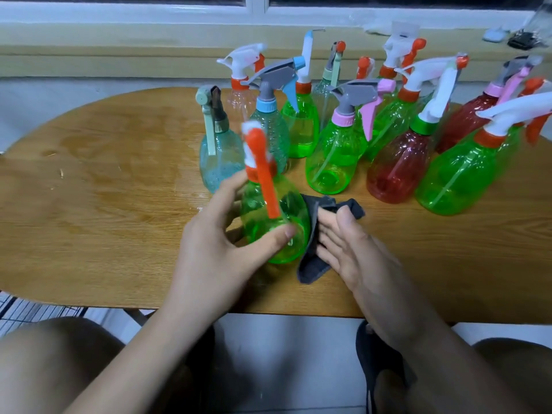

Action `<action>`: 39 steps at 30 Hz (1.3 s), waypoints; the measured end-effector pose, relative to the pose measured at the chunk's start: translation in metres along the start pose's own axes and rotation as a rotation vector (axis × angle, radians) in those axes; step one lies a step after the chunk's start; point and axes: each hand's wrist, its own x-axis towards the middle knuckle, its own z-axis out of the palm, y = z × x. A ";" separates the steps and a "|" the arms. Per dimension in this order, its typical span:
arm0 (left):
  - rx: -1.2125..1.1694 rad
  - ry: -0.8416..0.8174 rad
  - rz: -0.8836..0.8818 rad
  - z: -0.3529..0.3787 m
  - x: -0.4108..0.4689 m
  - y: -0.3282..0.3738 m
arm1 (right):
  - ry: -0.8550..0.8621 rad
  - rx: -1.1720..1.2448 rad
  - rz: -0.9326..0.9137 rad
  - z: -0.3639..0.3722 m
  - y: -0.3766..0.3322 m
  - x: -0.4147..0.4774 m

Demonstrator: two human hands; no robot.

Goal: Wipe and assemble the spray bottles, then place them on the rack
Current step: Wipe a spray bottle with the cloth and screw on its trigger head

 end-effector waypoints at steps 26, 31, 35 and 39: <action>-0.051 0.176 0.141 0.011 -0.010 0.018 | -0.302 0.617 0.100 0.043 -0.017 -0.009; -0.071 0.216 0.132 -0.003 0.001 0.015 | -0.268 0.625 0.111 0.036 -0.019 -0.011; -0.015 0.225 0.111 -0.011 0.007 0.004 | -0.054 0.377 0.032 0.020 -0.014 -0.007; 0.118 0.225 0.102 -0.020 0.010 -0.008 | 0.184 -0.119 -0.100 0.015 -0.007 -0.009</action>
